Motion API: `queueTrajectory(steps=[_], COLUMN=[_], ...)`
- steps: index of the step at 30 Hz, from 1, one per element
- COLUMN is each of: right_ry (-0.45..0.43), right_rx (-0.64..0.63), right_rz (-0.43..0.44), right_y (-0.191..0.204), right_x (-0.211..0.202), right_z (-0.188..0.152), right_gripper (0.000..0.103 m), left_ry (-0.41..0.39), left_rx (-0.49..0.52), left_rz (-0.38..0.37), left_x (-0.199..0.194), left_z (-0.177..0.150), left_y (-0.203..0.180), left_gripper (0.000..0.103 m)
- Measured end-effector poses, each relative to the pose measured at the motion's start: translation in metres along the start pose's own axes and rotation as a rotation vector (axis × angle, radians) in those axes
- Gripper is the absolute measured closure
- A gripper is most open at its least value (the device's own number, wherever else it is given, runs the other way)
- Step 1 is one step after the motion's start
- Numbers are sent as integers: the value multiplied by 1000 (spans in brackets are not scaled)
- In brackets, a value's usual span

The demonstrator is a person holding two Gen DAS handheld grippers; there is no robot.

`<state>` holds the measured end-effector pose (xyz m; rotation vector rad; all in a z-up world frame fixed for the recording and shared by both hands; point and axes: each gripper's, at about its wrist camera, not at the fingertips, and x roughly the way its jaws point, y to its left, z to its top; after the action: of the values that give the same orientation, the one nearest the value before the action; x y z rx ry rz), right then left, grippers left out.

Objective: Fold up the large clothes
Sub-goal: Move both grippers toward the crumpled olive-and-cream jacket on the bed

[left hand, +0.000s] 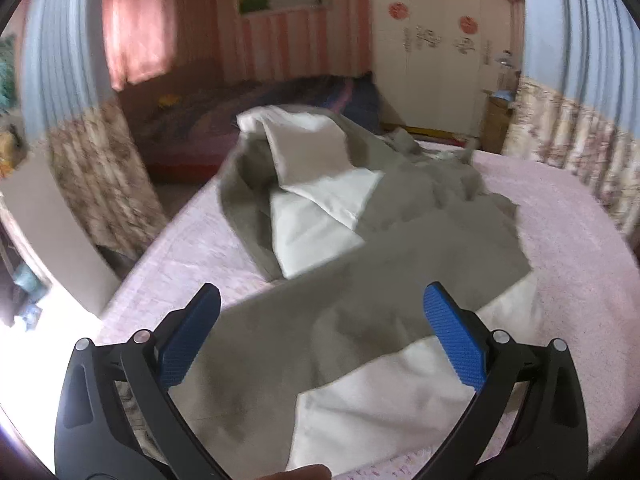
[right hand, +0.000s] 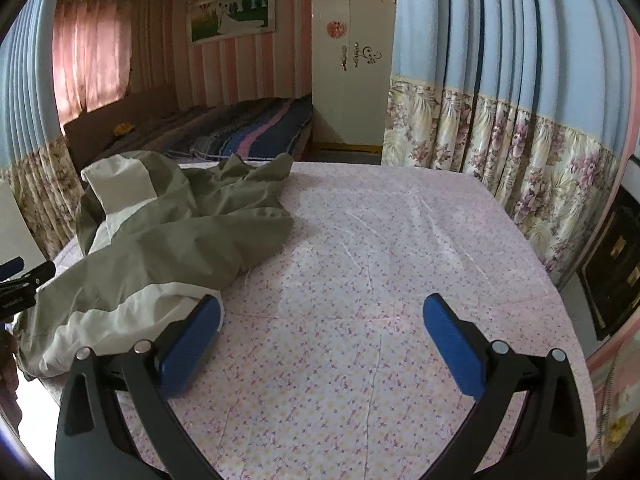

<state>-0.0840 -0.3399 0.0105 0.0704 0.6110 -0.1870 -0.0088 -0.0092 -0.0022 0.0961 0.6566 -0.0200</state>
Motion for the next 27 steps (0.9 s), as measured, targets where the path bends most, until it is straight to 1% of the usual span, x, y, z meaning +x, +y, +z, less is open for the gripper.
queueTrajectory(steps=[1, 2, 4, 8, 10, 11, 13, 15, 16, 18, 22, 25, 27], right_ry=[0, -1, -14, -19, -28, -27, -18, -5, 0, 7, 17, 16, 23], right_rx=[4, 10, 32, 34, 29, 25, 25, 31, 31, 23, -5, -7, -9], right_rz=[12, 20, 46, 63, 70, 74, 87, 98, 106, 112, 119, 124, 128], right_y=[-5, -9, -18, -31, -38, -42, -48, -53, -55, -56, -55, -53, -51], right_x=[1, 2, 3, 9, 9, 11, 15, 19, 20, 22, 26, 26, 28], right_z=[0, 0, 0, -2, -3, -3, -2, -2, -2, -2, -1, 0, 1], right_gripper=[2, 2, 2, 2, 2, 2, 2, 2, 2, 2, 2, 2, 2], left_ry=[-12, -15, -10, 15, 11, 12, 14, 26, 27, 23, -10, -17, -4], left_rx=[5, 7, -12, -32, -38, -43, -75, -106, -114, -119, -96, -96, -100], left_rz=[26, 29, 20, 7, 12, 31, 50, 30, 32, 40, 86, 84, 71], left_x=[-3, -4, -7, -7, -9, -8, -8, -8, -8, -8, -13, -13, -11], left_z=[1, 2, 4, 7, 8, 8, 9, 11, 12, 14, 19, 21, 20], left_y=[-3, -7, -11, -22, -25, -27, -26, -24, -23, -22, -22, -21, -19], left_gripper=[3, 3, 3, 3, 3, 3, 3, 3, 3, 3, 3, 3, 3])
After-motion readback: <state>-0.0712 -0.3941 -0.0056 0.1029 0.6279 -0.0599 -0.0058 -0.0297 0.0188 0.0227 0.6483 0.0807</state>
